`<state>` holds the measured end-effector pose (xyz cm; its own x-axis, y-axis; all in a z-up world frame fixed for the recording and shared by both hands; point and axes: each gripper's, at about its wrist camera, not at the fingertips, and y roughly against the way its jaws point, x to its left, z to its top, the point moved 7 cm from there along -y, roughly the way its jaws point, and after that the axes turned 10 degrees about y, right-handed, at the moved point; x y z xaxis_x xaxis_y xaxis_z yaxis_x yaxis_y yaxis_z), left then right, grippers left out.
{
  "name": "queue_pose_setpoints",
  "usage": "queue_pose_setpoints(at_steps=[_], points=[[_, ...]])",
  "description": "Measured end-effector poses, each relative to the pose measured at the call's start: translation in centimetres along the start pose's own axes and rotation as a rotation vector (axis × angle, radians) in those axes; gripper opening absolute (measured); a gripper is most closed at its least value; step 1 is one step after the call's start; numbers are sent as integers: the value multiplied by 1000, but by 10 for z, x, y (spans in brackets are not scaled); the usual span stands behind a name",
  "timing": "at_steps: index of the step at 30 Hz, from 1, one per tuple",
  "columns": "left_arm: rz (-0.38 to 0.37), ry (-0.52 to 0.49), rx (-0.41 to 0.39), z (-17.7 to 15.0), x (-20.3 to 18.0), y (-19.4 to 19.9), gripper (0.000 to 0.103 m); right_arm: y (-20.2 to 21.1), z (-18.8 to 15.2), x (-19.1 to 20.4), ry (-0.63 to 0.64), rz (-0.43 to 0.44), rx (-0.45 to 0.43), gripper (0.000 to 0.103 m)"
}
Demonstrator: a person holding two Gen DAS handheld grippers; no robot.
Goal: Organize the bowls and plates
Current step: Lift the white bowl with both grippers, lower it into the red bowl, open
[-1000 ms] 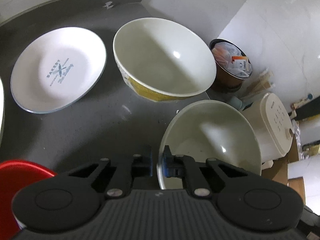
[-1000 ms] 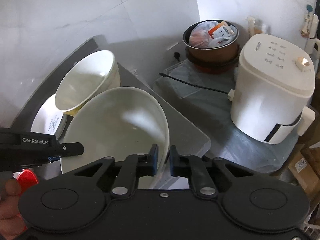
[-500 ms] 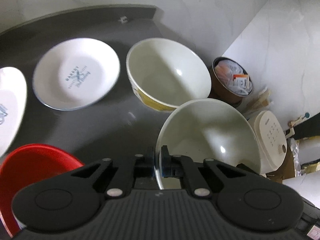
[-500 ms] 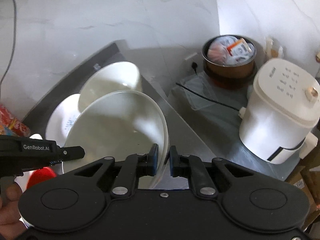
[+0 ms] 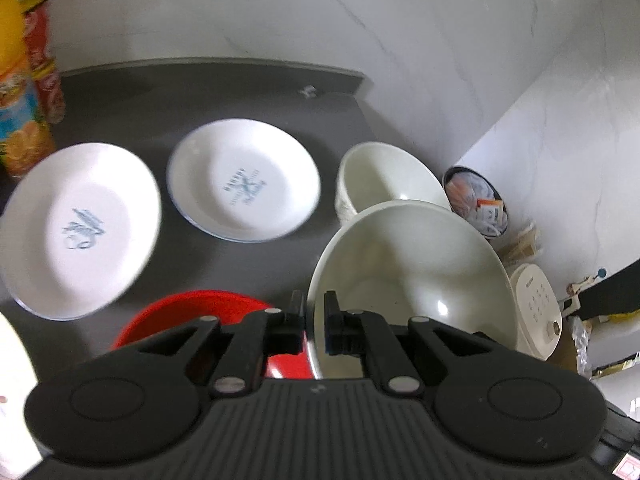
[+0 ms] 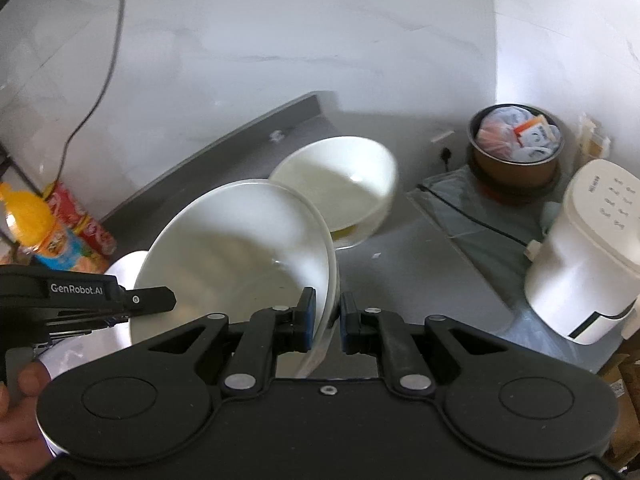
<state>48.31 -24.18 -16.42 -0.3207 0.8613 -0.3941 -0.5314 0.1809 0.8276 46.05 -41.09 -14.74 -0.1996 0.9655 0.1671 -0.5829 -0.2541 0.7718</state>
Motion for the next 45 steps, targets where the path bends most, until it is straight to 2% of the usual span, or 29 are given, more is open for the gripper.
queue_pose_setpoints(at_steps=[5,18,27,41,45], points=[[12,15,-32,3,25,19,9,4,-1,31,27,24,-7,13],[54,48,11,-9,82,34,9,3,-31,79,59,34,42,13],[71,66,75,-29,105,18,9,-7,-51,87,64,10,89,13],[112,88,146,-39,124,-5,9,-26,-60,95,127,-29,129,12],[97,97,148,-36,125,-2,16,-31,-60,94,127,-34,138,11]])
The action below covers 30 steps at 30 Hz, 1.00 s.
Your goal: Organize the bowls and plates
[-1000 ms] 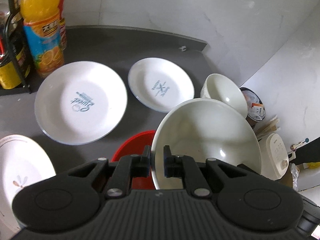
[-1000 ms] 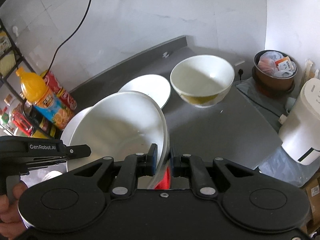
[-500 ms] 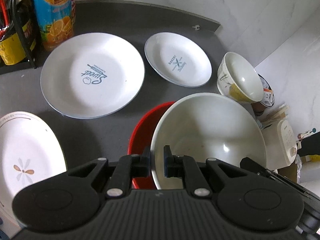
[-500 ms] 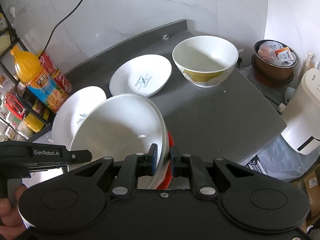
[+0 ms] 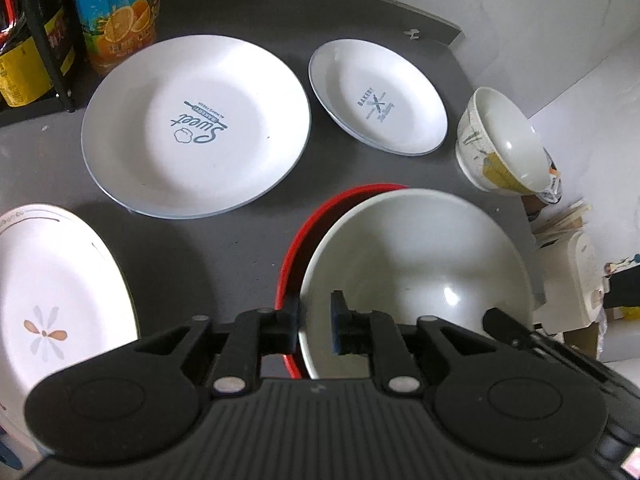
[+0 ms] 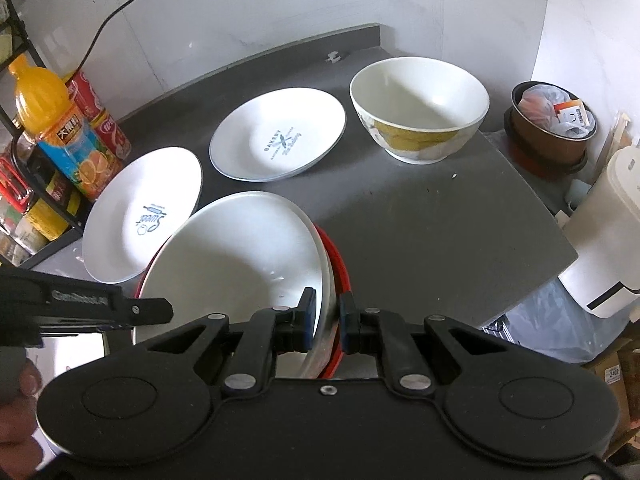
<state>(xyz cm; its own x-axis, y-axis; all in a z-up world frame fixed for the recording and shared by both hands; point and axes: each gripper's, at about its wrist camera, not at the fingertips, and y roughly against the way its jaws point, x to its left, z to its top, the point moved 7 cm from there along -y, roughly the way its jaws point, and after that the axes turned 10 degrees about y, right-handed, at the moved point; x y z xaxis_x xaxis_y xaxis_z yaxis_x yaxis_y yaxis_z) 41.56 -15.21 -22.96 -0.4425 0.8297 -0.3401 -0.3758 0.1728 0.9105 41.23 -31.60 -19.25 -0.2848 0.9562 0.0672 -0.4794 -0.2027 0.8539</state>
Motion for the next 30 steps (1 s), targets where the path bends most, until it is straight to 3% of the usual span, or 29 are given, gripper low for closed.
queue_pose_setpoints(at_steps=[8,12,16,20,25,27,30], points=[[-22,18,-40,5,0,21,26,-3,5,1,15,-1,-13,10],[-29,8,-97,12,-4,36,39,-5,7,1,24,-5,-19,9],[-30,2,-110,17,-7,41,40,-6,9,1,31,-1,-14,11],[-35,-5,-113,20,-9,44,40,0,14,-7,-9,6,-40,25],[-16,-26,-124,25,-19,40,42,7,21,-23,-54,6,-68,34],[-16,-34,-131,29,-25,39,50,10,24,-30,-71,4,-89,49],[-11,-58,-160,34,-37,38,62,15,32,-43,-89,-3,-122,51]])
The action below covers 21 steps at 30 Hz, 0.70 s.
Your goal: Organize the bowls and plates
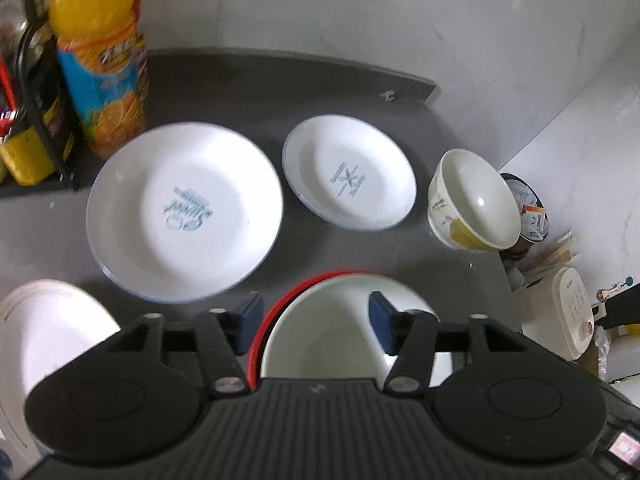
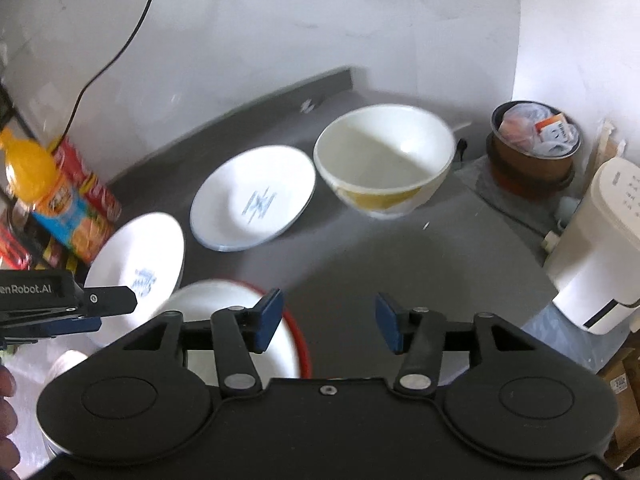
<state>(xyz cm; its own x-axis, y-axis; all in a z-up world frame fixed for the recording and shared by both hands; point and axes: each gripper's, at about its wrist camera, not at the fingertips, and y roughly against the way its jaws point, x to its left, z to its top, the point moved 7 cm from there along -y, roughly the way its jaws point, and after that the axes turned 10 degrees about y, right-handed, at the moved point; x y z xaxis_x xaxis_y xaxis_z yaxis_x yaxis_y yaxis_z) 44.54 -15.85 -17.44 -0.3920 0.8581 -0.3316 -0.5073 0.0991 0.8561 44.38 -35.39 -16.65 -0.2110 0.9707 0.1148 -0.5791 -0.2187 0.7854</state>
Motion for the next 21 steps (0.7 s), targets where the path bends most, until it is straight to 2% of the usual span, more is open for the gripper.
queue_pose_setpoints(at_steps=[4,11,21], points=[[1,-39,-30,7,-20,-5,70,0,12,-19,-39,7,-30,57],[-9,-55,-35,17,-53,-22,70,-10,28,-56,-87,-2,-55,62],[-24,-61,-19,33,-103,-62,70,-41,51,-100,-112,17,-49,62]])
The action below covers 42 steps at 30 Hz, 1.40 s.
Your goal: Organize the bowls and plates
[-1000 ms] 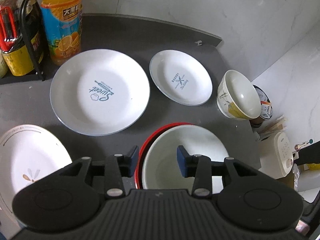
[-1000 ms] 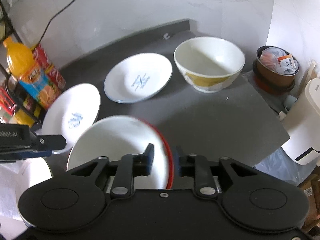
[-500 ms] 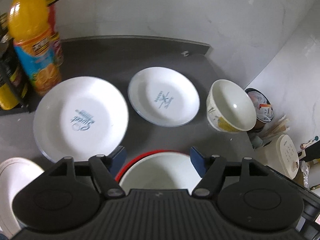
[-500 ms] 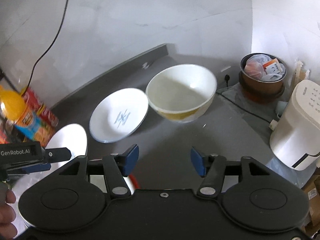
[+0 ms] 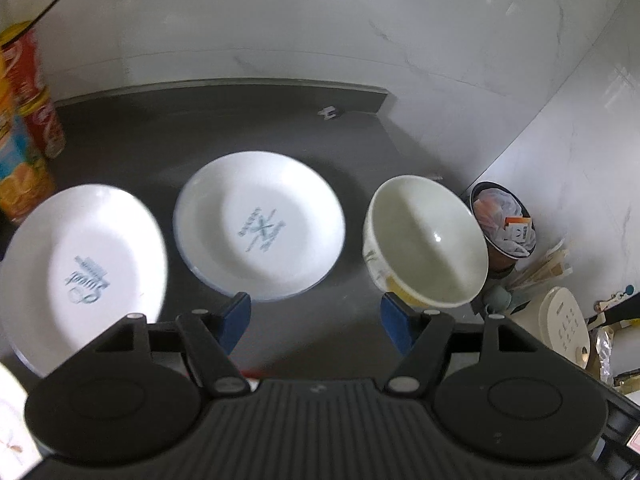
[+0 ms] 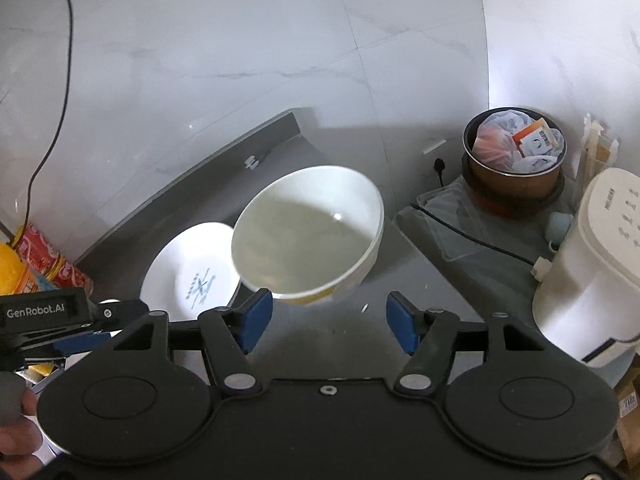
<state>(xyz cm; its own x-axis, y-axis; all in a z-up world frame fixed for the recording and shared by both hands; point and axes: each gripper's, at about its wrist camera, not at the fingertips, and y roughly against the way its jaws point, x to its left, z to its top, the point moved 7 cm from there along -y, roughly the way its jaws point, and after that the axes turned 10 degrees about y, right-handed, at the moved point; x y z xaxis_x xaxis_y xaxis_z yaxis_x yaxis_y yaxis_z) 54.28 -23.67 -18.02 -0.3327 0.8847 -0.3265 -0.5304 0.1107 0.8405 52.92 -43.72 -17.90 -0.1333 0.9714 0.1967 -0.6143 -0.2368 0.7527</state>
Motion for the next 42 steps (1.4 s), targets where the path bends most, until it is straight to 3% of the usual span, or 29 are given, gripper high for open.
queue_pose_setpoints(at_steps=[8,15,23,25,27,30,42], points=[[7,11,6,14,-30,-39,70,-32,18,-20,8,29,30,61],[13,30,12,21,-44,-70,65,-59,26,-31,-4,56,57,48],[14,59,43,21,-51,-102,48,-80,24,-37,-18,69,95,32],[16,68,57,20,-52,-108,38,-85,23,-38,-14,63,112,30],[0,85,69,18,-53,-112,28,-88,21,-37,2,57,138,19],[-1,103,86,14,-53,-117,14,-87,21,-36,17,58,136,18],[-6,99,58,9,-49,-91,12,-61,22,-29,40,63,97,18]])
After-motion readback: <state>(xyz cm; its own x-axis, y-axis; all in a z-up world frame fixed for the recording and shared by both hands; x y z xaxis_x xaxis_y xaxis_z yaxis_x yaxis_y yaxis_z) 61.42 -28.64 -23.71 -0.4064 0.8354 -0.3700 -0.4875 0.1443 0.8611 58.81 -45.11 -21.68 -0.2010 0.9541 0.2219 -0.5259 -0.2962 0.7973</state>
